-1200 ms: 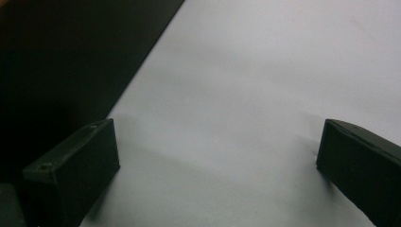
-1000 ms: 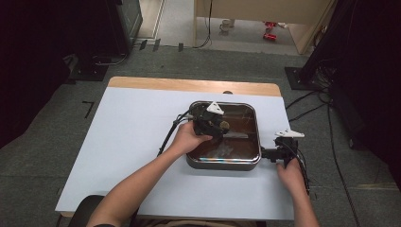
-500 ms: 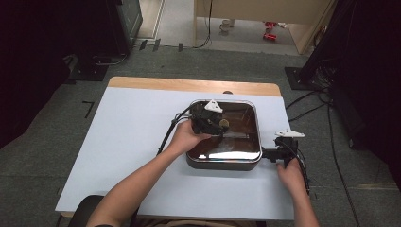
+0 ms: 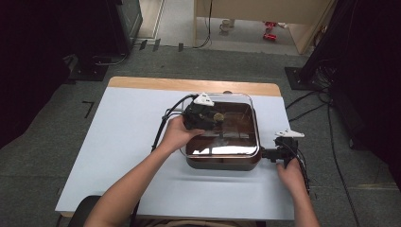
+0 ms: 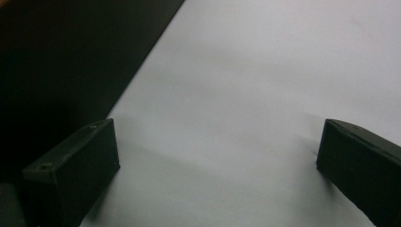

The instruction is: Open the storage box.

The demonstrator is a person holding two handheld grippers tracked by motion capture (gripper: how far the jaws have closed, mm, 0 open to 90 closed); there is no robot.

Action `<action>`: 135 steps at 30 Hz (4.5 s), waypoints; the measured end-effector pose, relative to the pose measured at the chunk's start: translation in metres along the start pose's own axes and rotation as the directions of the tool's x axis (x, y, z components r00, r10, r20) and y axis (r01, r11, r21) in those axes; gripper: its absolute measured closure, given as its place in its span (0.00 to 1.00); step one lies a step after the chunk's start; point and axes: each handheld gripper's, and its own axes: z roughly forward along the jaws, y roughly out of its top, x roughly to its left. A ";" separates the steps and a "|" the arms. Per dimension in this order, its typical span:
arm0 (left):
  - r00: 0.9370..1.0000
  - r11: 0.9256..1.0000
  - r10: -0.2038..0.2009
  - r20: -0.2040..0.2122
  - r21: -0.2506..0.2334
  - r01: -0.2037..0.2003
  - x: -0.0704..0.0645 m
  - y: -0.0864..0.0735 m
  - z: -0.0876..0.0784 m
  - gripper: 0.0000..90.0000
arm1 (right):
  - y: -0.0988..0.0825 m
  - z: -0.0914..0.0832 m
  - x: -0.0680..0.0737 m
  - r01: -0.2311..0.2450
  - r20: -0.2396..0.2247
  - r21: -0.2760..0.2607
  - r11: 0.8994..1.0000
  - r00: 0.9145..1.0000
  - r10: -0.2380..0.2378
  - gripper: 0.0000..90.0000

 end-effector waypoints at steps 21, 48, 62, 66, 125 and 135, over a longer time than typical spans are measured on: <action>0.991 0.995 -0.099 -0.089 -0.034 0.096 0.027 -0.022 -0.072 0.66 | 0.000 0.000 0.000 -0.001 -0.001 -0.001 1.000 1.000 0.001 0.00; 0.926 0.959 -0.282 -0.251 -0.091 0.267 0.086 -0.075 -0.156 0.66 | 0.000 0.000 0.000 0.001 -0.002 -0.001 1.000 1.000 -0.001 0.00; 0.872 0.926 -0.376 -0.314 -0.087 0.368 0.122 -0.121 -0.166 0.66 | 0.000 0.000 0.000 0.000 -0.002 0.000 1.000 1.000 0.000 0.00; 0.850 0.910 -0.410 -0.331 -0.080 0.407 0.135 -0.139 -0.164 0.66 | 0.000 0.000 0.000 0.000 -0.001 -0.001 1.000 1.000 0.000 0.00; 0.820 0.888 -0.459 -0.341 -0.142 0.438 0.129 -0.143 -0.171 0.35 | 0.000 0.000 0.000 0.000 -0.001 -0.001 1.000 1.000 0.000 0.00; 0.865 0.910 -0.415 -0.280 -0.139 0.391 0.100 -0.117 -0.169 0.33 | 0.000 0.000 0.000 0.000 -0.001 0.000 1.000 1.000 0.000 0.00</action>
